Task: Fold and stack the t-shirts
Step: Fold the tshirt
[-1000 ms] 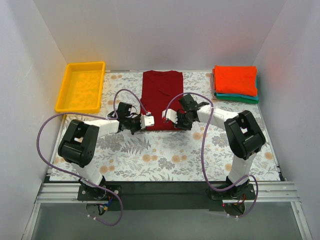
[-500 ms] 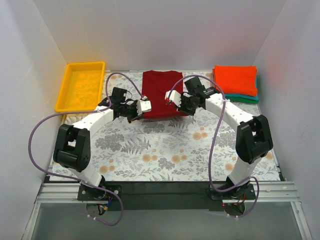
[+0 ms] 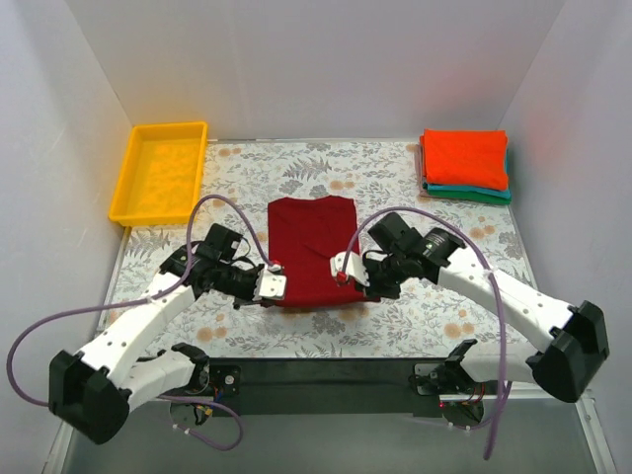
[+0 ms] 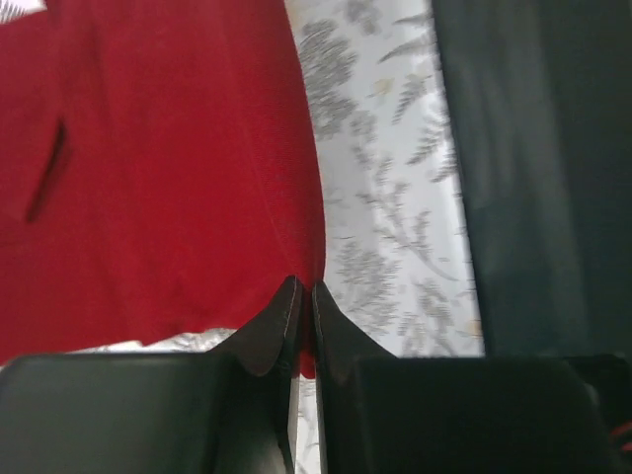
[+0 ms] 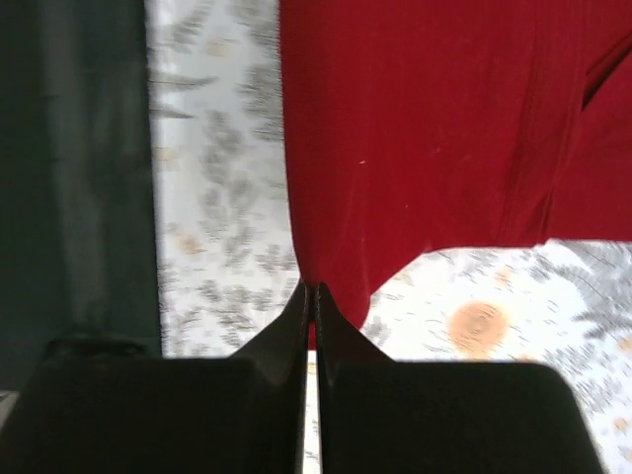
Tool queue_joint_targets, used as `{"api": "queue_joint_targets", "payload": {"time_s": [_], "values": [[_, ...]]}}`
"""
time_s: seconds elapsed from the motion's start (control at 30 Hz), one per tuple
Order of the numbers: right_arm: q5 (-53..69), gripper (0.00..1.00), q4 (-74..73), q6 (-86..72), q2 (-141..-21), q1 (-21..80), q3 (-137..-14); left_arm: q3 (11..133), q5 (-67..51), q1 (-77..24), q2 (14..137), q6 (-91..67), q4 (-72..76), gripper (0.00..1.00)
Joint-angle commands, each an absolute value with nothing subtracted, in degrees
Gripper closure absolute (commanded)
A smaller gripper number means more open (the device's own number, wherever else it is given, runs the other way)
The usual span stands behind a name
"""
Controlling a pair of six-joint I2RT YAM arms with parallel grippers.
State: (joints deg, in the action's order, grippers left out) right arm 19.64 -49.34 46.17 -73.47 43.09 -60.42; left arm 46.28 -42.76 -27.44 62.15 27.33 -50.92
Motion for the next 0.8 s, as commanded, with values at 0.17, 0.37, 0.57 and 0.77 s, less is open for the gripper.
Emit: {"api": "queue_joint_targets", "payload": {"time_s": [0.17,0.37,0.57,0.77], "values": [[19.51,0.99,-59.24,47.28,-69.42,46.67,-65.37,51.41,-45.72,-28.13,55.54,26.81,-68.99,1.0],[21.09,0.99,-60.2,54.65,-82.4,39.48,-77.84,60.01,-46.92,-18.67,70.64,30.93,-67.41,1.0],[22.59,0.99,-61.17,61.95,-99.53,30.15,-92.96,80.53,-51.4,-9.16,93.45,31.2,-63.81,1.0],[21.18,0.99,-62.23,65.83,-120.01,26.99,-114.32,100.08,-49.84,-6.86,114.58,27.43,-62.23,1.0]]}}
